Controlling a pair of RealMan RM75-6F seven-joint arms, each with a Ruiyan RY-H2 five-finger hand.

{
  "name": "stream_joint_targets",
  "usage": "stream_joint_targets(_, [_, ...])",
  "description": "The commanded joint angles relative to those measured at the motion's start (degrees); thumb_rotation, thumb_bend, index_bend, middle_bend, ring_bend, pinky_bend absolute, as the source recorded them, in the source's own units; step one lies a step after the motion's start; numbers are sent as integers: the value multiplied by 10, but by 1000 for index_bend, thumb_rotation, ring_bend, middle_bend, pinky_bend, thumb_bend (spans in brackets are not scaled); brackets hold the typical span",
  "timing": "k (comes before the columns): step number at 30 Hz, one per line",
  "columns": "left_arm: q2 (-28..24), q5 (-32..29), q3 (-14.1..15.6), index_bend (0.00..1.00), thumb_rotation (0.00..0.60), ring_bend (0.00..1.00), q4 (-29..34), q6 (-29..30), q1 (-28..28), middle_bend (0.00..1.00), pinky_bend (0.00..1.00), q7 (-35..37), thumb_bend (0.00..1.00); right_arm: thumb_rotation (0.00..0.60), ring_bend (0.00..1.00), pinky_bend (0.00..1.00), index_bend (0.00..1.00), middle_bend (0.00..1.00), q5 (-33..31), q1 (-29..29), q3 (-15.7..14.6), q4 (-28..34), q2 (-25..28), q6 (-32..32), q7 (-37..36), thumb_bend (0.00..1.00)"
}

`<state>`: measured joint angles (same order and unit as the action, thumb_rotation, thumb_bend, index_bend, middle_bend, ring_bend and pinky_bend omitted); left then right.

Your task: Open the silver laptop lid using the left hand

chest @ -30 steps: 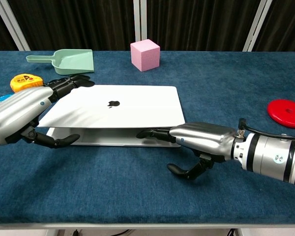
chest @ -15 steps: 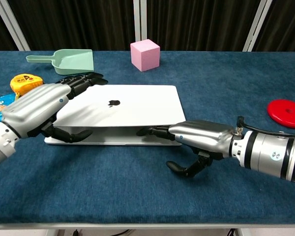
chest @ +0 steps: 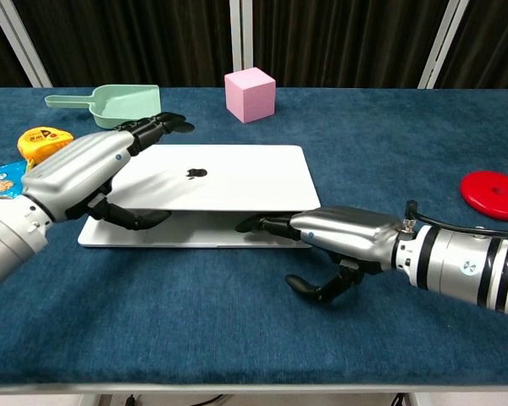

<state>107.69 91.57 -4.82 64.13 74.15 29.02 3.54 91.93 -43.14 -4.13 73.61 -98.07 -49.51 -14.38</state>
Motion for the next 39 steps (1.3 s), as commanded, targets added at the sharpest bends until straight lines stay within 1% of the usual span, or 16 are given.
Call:
stream_joint_targets(1, [-1,-4,-11,90,600,0,4,4,7,21,39,18,256,600,0,0,0,26,-1,0,0,0,0,1,-1,585])
stream_joint_targets(6, [-9,-5,-23,90,600,0,12,3,21,21,39,15,256,600,0,0,0,29,-2,1,0,3,1,0,-1,585])
stream_joint_targets(12, [-34,-17,-54,90,600,0,42,-5,44,21,39,10,256,600,0,0,0,31,-7,1,3,9,5,3,-5,585])
stream_joint_targets(18, [-68,-44,-88,89,600,0,67,-44,75,21,39,-5,256,600,0,0,0,33,-9,-1,6,6,4,4,-17,585])
stream_joint_targets(23, [-90,-70,-117,89,600,0,75,-76,105,21,39,-30,256,600,0,0,0,33,-9,-1,5,0,2,5,-30,585])
stream_joint_targets(32, [-104,-124,-159,90,600,0,56,-130,158,21,39,-64,256,600,0,0,0,38,-6,-5,6,-9,1,7,-58,586])
stream_joint_targets(39, [-111,-159,-180,90,600,0,27,-165,195,21,39,-85,256,600,0,0,0,46,-4,-10,6,-15,3,10,-80,585])
